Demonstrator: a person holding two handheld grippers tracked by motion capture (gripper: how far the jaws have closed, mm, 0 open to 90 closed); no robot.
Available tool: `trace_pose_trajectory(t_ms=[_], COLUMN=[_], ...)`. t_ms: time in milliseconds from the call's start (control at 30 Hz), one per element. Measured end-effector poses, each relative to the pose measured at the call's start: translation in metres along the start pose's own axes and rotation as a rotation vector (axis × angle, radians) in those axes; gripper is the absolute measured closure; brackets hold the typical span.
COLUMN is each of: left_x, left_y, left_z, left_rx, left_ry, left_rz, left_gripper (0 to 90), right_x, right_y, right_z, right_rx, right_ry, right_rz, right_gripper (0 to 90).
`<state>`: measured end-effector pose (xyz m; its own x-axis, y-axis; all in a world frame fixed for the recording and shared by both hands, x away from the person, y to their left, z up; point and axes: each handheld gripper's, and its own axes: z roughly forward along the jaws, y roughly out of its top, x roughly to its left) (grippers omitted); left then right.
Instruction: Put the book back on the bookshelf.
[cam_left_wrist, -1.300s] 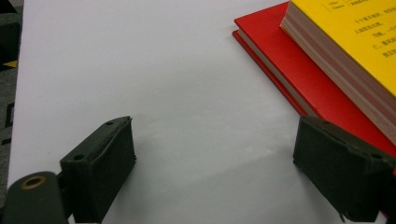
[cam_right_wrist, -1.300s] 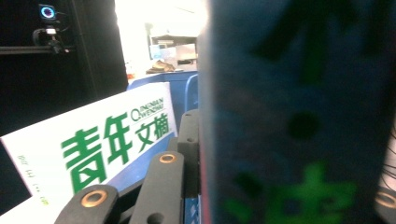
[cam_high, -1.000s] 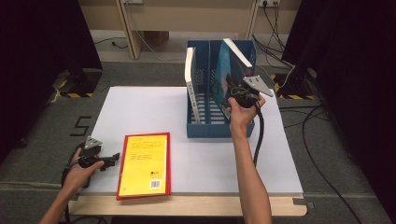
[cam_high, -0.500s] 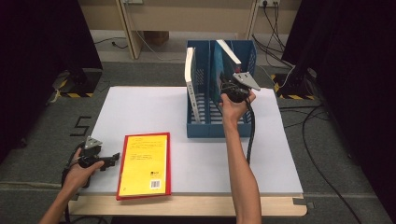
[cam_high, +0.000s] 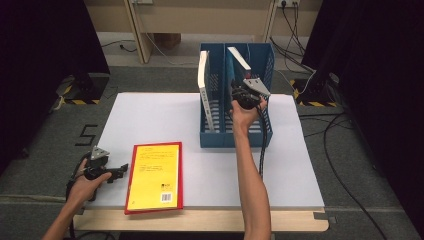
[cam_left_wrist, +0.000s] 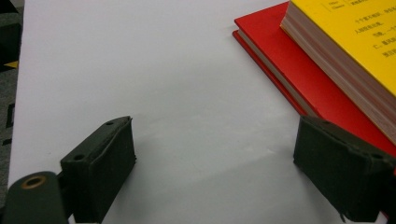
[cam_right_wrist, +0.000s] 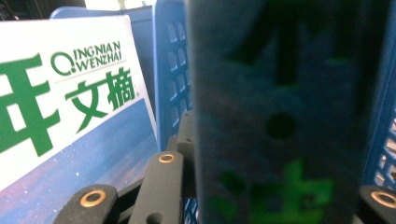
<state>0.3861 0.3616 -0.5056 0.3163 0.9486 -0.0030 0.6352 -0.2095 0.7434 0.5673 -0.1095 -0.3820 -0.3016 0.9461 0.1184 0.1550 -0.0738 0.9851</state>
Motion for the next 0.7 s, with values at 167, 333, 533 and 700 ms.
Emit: trace_pose_trajectory(t_ms=[167, 333, 533, 700], left_x=[0.0, 0.0, 0.0, 0.0], left_y=[0.0, 0.0, 0.0, 0.0], left_z=[0.0, 0.0, 0.0, 0.0], left_rx=[0.0, 0.0, 0.0, 0.001], left_ry=[0.0, 0.0, 0.0, 0.0], left_rz=[0.0, 0.0, 0.001, 0.001], left_gripper=[11.5, 11.5, 11.5, 11.5], right_x=[0.001, 0.002, -0.001, -0.001], right_y=[-0.005, -0.008, -0.015, -0.014], right_z=[0.006, 0.01, 0.013, 0.01], right_rx=[0.017, 0.024, 0.044, 0.065], right_ry=[-0.009, -0.009, -0.006, 0.01], right_rz=[0.002, -0.003, 0.007, -0.009], right_gripper=[73.8, 73.6, 73.6, 73.3])
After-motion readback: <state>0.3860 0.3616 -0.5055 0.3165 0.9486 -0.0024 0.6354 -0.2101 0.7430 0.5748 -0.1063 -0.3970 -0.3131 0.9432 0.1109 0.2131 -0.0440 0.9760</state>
